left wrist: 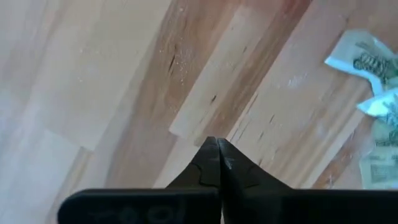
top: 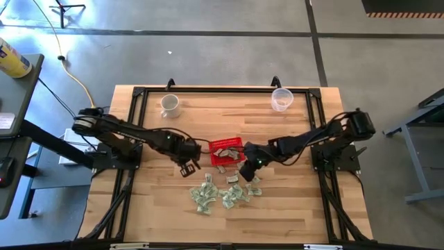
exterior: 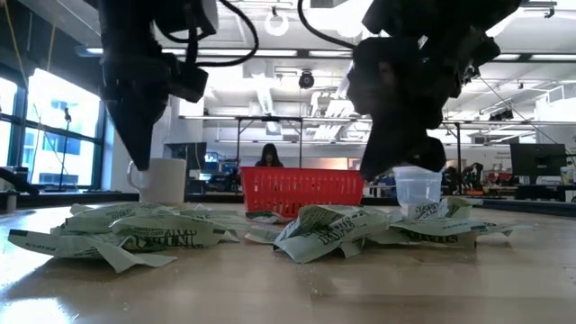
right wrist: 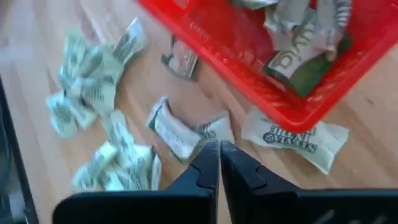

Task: Pick and place items into bin
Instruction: Adjust the red bin, then put the truvia packet into the red bin

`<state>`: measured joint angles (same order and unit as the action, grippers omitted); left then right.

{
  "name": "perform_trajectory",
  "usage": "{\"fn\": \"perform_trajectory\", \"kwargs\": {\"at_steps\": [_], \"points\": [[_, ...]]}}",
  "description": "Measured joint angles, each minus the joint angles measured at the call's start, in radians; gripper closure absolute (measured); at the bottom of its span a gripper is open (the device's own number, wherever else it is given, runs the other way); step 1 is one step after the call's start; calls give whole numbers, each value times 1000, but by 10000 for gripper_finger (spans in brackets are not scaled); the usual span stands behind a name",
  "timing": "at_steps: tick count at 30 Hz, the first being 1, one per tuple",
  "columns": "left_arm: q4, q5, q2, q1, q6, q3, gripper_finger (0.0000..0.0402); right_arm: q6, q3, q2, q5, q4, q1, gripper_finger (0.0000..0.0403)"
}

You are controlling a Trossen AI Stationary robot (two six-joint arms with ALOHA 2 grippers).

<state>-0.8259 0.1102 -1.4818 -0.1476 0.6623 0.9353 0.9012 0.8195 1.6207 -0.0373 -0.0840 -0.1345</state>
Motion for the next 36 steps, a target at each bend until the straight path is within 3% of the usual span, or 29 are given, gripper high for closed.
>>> {"fn": "perform_trajectory", "kwargs": {"at_steps": [8,17,24,28,32,36], "points": [[27,26,63,-52,131,-106,299,181,55,86,82,76,-23,392],[80,34,113,-56,135,-177,293,247,220,210,140,-10,-6,400],[98,43,122,-56,103,-190,292,161,303,267,183,-7,66,395],[120,46,122,-56,102,-190,292,57,313,271,108,-2,103,395],[154,46,122,-56,102,-190,292,-194,313,239,-95,-17,85,385],[191,53,122,-56,102,-190,292,-304,314,193,-145,-192,60,359]]}}
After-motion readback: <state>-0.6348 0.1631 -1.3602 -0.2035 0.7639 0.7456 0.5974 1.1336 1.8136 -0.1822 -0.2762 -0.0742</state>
